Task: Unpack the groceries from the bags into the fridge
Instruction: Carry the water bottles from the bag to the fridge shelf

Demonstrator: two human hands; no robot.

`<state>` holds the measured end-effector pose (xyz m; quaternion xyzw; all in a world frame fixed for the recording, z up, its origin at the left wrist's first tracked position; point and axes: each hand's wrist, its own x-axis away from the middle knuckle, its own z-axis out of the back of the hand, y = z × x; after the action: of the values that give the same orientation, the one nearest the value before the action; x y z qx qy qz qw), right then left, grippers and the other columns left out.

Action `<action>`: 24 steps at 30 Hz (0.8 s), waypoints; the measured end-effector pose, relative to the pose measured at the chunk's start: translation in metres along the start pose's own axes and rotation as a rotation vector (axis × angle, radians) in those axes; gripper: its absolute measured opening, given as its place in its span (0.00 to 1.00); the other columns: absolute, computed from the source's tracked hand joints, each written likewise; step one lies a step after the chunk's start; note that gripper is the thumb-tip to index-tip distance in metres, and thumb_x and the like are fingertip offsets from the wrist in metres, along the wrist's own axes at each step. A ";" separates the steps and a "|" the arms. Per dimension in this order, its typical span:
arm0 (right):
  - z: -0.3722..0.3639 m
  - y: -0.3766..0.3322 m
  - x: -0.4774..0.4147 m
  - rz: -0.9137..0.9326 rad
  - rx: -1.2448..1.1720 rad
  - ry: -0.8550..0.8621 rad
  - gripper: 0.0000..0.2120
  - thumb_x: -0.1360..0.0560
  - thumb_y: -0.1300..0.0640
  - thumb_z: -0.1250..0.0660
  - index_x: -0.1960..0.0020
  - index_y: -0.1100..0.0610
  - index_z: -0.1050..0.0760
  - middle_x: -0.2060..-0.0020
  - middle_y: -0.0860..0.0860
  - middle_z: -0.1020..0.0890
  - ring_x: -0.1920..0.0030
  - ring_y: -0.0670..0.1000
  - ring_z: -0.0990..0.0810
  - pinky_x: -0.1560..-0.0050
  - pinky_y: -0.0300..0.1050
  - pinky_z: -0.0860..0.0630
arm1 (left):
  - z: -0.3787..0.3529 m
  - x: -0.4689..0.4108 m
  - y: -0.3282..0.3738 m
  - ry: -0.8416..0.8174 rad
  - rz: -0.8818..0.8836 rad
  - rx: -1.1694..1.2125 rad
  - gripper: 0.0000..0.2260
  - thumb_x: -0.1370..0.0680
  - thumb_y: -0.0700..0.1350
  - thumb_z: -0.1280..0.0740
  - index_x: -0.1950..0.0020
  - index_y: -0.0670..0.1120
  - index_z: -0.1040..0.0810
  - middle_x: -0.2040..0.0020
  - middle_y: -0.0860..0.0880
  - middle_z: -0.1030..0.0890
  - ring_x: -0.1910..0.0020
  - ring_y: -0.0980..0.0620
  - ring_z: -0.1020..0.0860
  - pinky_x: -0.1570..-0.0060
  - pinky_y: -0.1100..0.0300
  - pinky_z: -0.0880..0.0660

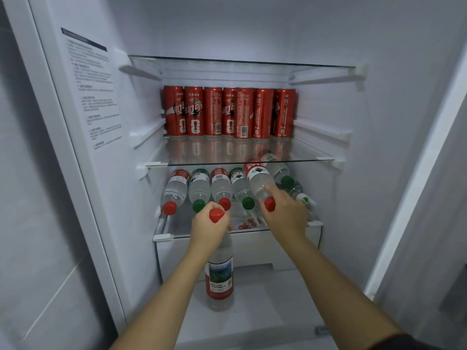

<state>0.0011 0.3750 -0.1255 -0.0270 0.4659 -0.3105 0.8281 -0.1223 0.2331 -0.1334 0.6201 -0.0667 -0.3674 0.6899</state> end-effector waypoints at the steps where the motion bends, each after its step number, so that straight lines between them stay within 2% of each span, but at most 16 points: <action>1: -0.004 0.000 -0.002 -0.012 0.009 -0.005 0.21 0.23 0.46 0.33 0.33 0.52 0.27 0.51 0.51 0.17 0.57 0.55 0.19 0.56 0.49 0.22 | 0.000 0.000 0.000 0.001 0.004 -0.002 0.06 0.24 0.44 0.31 0.60 0.47 0.25 0.65 0.44 0.19 0.65 0.54 0.21 0.65 0.68 0.27; 5: -0.014 -0.004 -0.026 -0.056 0.090 -0.090 0.20 0.22 0.43 0.36 0.33 0.48 0.30 0.53 0.50 0.17 0.58 0.54 0.17 0.62 0.45 0.25 | 0.000 0.000 0.002 -0.017 0.014 -0.008 0.06 0.24 0.44 0.31 0.60 0.46 0.25 0.65 0.45 0.19 0.64 0.51 0.21 0.61 0.62 0.25; 11: -0.021 -0.011 -0.057 -0.073 0.198 -0.227 0.16 0.21 0.47 0.37 0.35 0.49 0.31 0.55 0.53 0.17 0.57 0.56 0.18 0.65 0.43 0.29 | 0.001 0.001 0.009 -0.017 0.038 -0.075 0.06 0.24 0.44 0.32 0.61 0.47 0.24 0.67 0.50 0.20 0.65 0.55 0.23 0.65 0.66 0.29; 13: -0.023 -0.011 -0.062 -0.061 0.231 -0.256 0.15 0.20 0.47 0.37 0.36 0.50 0.30 0.56 0.53 0.17 0.57 0.56 0.18 0.65 0.44 0.29 | 0.004 0.002 0.012 -0.022 0.018 -0.210 0.09 0.25 0.49 0.32 0.63 0.48 0.26 0.65 0.50 0.23 0.64 0.54 0.25 0.66 0.63 0.31; 15: -0.024 -0.011 -0.066 -0.050 0.255 -0.268 0.14 0.20 0.48 0.37 0.36 0.51 0.30 0.57 0.54 0.18 0.57 0.56 0.18 0.65 0.44 0.29 | 0.010 0.002 0.016 -0.029 -0.033 -0.485 0.13 0.26 0.56 0.33 0.64 0.50 0.28 0.61 0.51 0.26 0.63 0.53 0.26 0.65 0.58 0.31; 17: -0.025 -0.012 -0.069 -0.042 0.258 -0.283 0.14 0.20 0.50 0.37 0.36 0.53 0.30 0.56 0.54 0.18 0.57 0.57 0.19 0.65 0.45 0.29 | 0.018 0.000 0.023 -0.065 -0.030 -0.729 0.16 0.28 0.63 0.34 0.64 0.52 0.30 0.62 0.54 0.26 0.64 0.54 0.27 0.67 0.58 0.34; 18: -0.026 -0.012 -0.071 -0.041 0.260 -0.292 0.14 0.20 0.51 0.37 0.36 0.53 0.30 0.57 0.55 0.18 0.57 0.57 0.19 0.66 0.45 0.30 | 0.022 -0.001 0.026 -0.096 -0.007 -0.775 0.18 0.30 0.66 0.34 0.64 0.53 0.30 0.64 0.54 0.25 0.65 0.55 0.27 0.68 0.59 0.35; 20: -0.028 -0.014 -0.075 -0.054 0.271 -0.310 0.12 0.20 0.53 0.38 0.38 0.55 0.30 0.57 0.55 0.18 0.61 0.56 0.23 0.67 0.44 0.32 | 0.025 -0.002 0.030 -0.149 0.020 -0.743 0.19 0.31 0.67 0.31 0.64 0.53 0.30 0.65 0.55 0.24 0.65 0.56 0.26 0.69 0.60 0.35; 24: -0.034 -0.013 -0.079 -0.066 0.311 -0.323 0.09 0.19 0.54 0.38 0.41 0.56 0.30 0.62 0.52 0.23 0.65 0.53 0.29 0.72 0.42 0.38 | 0.029 0.006 0.033 -0.160 -0.029 -0.568 0.14 0.30 0.60 0.27 0.62 0.53 0.28 0.65 0.55 0.24 0.65 0.60 0.26 0.68 0.64 0.34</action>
<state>-0.0617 0.4151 -0.0804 0.0365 0.2728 -0.3969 0.8756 -0.1196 0.2053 -0.0988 0.3720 -0.0066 -0.4290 0.8231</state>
